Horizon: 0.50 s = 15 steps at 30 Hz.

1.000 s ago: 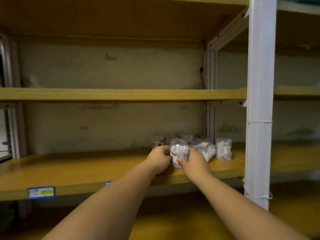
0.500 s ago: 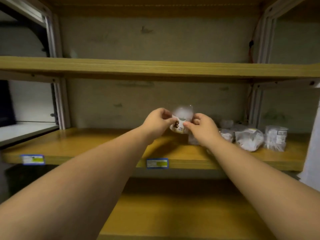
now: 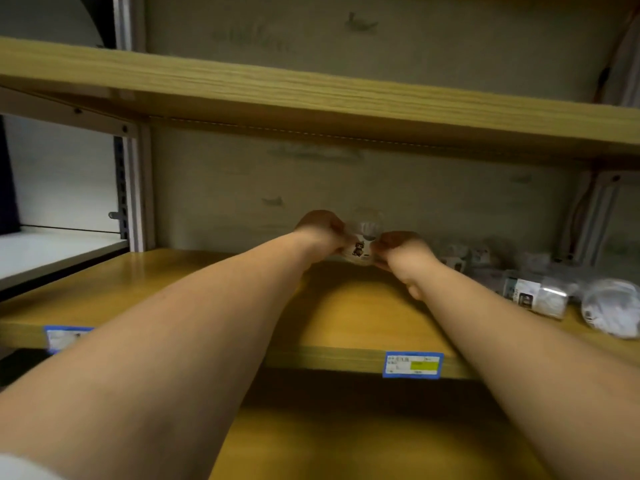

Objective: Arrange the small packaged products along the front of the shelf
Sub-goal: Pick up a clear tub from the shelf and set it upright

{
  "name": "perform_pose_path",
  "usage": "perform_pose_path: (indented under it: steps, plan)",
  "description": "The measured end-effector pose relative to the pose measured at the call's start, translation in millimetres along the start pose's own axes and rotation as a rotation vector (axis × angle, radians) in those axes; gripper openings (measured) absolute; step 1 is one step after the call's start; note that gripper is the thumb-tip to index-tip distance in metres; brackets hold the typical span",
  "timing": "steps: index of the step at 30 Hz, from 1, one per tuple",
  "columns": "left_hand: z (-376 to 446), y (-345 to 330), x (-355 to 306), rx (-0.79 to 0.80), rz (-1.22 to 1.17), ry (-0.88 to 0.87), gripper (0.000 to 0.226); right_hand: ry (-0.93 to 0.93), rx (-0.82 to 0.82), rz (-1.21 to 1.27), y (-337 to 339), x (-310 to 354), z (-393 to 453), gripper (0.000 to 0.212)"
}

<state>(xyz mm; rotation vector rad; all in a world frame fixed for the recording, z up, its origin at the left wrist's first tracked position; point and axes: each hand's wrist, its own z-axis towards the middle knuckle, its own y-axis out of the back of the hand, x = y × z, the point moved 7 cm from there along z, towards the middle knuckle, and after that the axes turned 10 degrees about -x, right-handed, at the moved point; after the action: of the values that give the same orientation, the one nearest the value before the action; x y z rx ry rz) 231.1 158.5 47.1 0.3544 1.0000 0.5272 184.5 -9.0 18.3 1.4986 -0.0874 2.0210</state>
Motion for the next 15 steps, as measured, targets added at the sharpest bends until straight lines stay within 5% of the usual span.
perform_pose_path:
  steps: [4,15]
  plan:
    - [15.5,-23.3,11.7,0.044,-0.002,0.001,0.046,-0.036,0.072,-0.040,-2.1,-7.9,26.1,0.011]
    - [35.3,-54.2,-0.9,0.092,0.203,-0.093,0.024,-0.090,0.099,-0.222,-0.4,-32.9,67.7,0.022]
